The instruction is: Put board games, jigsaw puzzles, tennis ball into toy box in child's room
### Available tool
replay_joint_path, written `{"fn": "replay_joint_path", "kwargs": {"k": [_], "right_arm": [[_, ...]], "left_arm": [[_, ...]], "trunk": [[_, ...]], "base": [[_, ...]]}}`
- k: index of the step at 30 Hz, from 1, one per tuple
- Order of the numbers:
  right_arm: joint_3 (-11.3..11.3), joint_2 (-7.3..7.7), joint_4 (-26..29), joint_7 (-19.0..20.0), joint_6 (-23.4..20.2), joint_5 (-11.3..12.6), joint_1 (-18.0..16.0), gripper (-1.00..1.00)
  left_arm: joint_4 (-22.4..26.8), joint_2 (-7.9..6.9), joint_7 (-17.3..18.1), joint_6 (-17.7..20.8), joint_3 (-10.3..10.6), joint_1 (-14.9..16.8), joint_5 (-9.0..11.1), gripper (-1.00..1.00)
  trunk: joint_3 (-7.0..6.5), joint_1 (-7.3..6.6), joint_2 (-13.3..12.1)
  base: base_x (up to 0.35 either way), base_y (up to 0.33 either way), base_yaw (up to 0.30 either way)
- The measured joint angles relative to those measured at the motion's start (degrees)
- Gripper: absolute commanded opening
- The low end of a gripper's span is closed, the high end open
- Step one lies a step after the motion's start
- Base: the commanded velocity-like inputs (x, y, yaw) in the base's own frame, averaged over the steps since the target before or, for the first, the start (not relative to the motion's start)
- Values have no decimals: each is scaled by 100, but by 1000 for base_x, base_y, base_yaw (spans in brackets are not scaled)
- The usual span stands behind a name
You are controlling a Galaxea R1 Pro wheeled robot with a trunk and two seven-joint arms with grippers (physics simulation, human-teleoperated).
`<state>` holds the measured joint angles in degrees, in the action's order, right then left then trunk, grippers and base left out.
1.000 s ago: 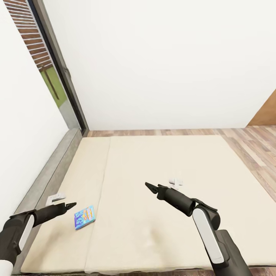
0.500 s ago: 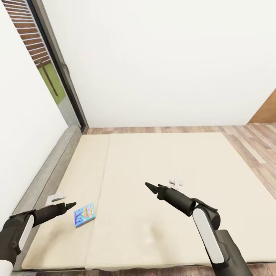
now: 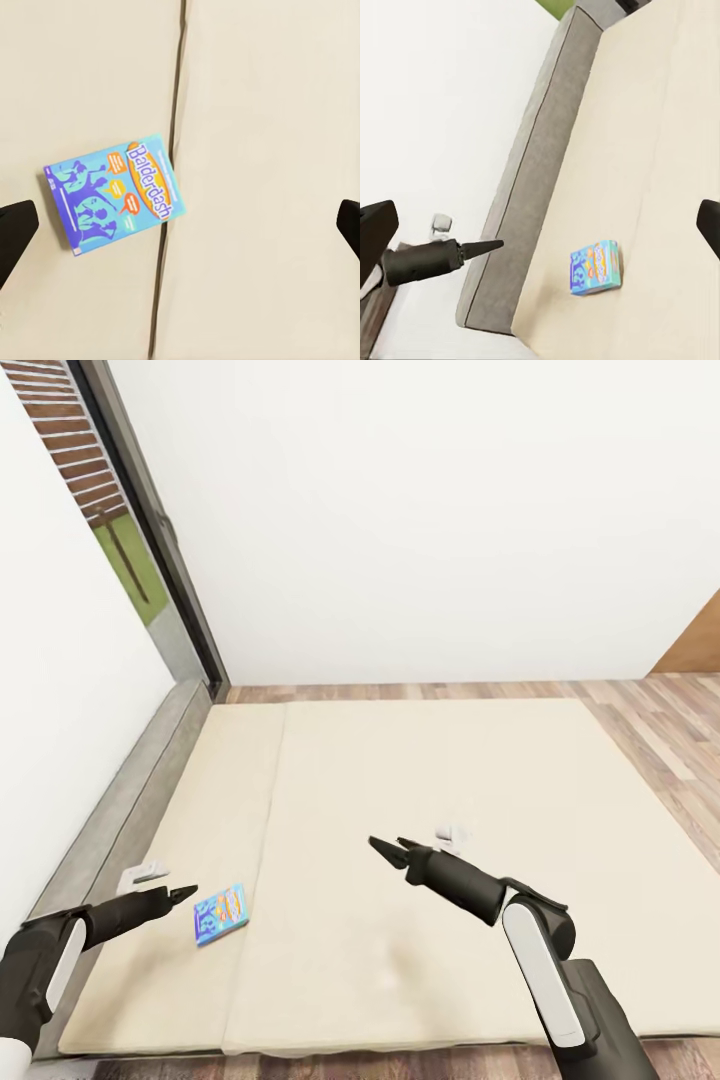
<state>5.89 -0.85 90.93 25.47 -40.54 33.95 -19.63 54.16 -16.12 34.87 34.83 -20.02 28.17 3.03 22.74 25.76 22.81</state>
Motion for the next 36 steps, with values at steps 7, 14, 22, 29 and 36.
{"fn": "replay_joint_path", "kwargs": {"k": [7,14,22,29,36], "right_arm": [[-295,-4,9,1566,-319,-12,4,100],[-695,-6,4,1857,-499,2,6,100],[-777,-13,3,1910,-524,-35,7,100],[-787,-15,2,1911,-527,-66,7,100],[-791,-15,-4,1903,-521,-85,7,100]], "left_arm": [[4,3,-7,1,-2,0,0,100],[6,10,-20,1,-2,0,4,100],[5,12,-22,0,-2,0,6,100],[5,12,-5,-6,-2,0,6,100],[6,12,24,-12,-2,0,7,100]], "trunk": [[66,0,0],[131,0,0],[206,0,0],[271,0,0],[337,0,1]], "base": [[0,0,0],[0,0,0],[0,0,0],[0,0,0],[0,0,0]]}}
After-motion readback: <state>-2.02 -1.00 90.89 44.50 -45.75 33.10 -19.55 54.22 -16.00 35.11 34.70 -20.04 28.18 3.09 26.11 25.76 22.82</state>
